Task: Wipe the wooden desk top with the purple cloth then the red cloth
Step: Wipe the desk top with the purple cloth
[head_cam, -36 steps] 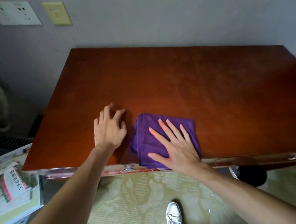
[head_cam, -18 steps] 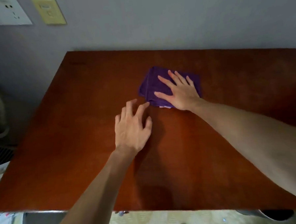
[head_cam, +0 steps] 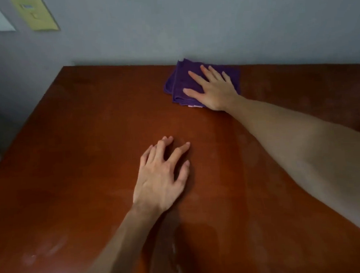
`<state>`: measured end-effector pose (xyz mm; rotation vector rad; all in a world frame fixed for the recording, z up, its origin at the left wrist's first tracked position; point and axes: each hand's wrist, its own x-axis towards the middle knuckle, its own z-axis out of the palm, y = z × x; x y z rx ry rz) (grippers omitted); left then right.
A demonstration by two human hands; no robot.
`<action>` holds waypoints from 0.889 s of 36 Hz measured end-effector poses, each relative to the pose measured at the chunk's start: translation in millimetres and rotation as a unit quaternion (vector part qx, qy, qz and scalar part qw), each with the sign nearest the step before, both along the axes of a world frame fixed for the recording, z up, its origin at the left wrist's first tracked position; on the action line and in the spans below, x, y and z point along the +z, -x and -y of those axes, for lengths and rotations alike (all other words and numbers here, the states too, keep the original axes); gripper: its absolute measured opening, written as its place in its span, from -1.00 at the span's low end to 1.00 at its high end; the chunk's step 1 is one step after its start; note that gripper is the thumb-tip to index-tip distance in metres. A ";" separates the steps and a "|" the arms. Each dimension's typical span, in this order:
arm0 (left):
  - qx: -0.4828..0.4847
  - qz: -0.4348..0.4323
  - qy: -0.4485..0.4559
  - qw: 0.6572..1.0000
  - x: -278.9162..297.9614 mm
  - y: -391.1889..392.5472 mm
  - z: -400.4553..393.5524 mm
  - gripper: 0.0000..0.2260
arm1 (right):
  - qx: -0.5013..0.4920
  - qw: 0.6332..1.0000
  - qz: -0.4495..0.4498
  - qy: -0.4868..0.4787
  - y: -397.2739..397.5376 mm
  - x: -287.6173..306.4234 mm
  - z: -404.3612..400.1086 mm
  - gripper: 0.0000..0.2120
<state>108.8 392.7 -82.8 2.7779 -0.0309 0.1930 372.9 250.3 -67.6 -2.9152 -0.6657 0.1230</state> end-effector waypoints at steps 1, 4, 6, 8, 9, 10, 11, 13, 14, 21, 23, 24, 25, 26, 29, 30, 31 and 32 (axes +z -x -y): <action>-0.001 -0.001 -0.006 1.000 0.1 0.6 -0.6 -0.58 | -0.001 1.000 0.001 0.002 9.9 -0.3 3.4 -0.24; 0.000 0.002 -0.024 1.000 1.3 1.5 -1.3 -0.58 | -0.006 1.000 0.000 -0.004 49.6 1.1 17.1 -0.24; 0.001 0.001 -0.031 1.000 2.8 2.0 1.2 -0.58 | -0.019 1.000 0.003 -0.009 84.2 2.8 33.6 -0.25; 0.003 0.002 -0.034 0.999 0.9 4.6 4.6 -0.58 | -0.035 0.999 0.005 -0.006 128.9 3.4 55.3 -0.26; 0.006 -0.002 -0.037 0.999 -0.6 7.0 5.8 -0.59 | -0.043 0.999 0.001 -0.005 154.4 2.4 66.2 -0.26; 0.012 -0.008 -0.040 0.999 -1.9 9.6 7.3 -0.59 | -0.054 0.999 -0.002 -0.006 182.0 0.7 77.8 -0.25; 0.019 -0.014 -0.042 0.999 -1.9 11.8 9.3 -0.58 | -0.067 0.998 -0.001 -0.009 210.3 -0.8 89.2 -0.25; 0.041 -0.036 -0.037 0.998 1.2 15.6 15.9 -0.57 | -0.090 0.996 0.022 -0.008 270.2 -3.4 111.2 -0.24; 0.054 -0.048 -0.035 0.997 2.8 17.0 20.5 -0.57 | -0.094 0.995 0.038 -0.011 301.1 -4.7 121.7 -0.25; 0.091 -0.092 -0.055 0.990 12.6 27.8 73.1 -0.52 | -0.104 0.993 0.062 -0.009 398.9 -12.2 156.1 -0.27; 0.085 -0.088 -0.054 0.991 11.8 27.3 83.1 -0.52 | -0.101 0.993 0.054 -0.010 389.9 -11.5 155.3 -0.26; 0.085 -0.087 -0.059 0.991 10.6 27.0 85.4 -0.52 | -0.098 0.994 0.055 -0.015 383.7 -11.4 155.9 -0.26; 0.085 -0.087 -0.064 0.991 8.8 27.7 86.0 -0.51 | -0.096 0.993 0.060 -0.020 376.2 -12.4 157.2 -0.26; 0.087 -0.086 -0.069 0.990 6.4 28.8 85.2 -0.51 | -0.097 0.993 0.066 -0.025 366.3 -13.3 158.4 -0.27; 0.093 -0.072 -0.061 0.991 3.7 28.5 80.9 -0.51 | -0.118 0.991 0.055 -0.017 319.4 -13.1 157.8 -0.25; 0.098 -0.068 -0.061 0.991 1.9 25.1 79.4 -0.51 | -0.126 0.991 0.048 -0.018 295.9 -13.9 155.1 -0.24; 0.098 -0.065 -0.063 0.991 1.8 25.4 80.4 -0.51 | -0.137 0.989 0.047 -0.022 276.3 -12.3 154.1 -0.23; 0.096 -0.061 -0.065 0.991 2.6 28.1 82.6 -0.51 | -0.147 0.988 0.049 -0.026 258.1 -9.9 154.7 -0.21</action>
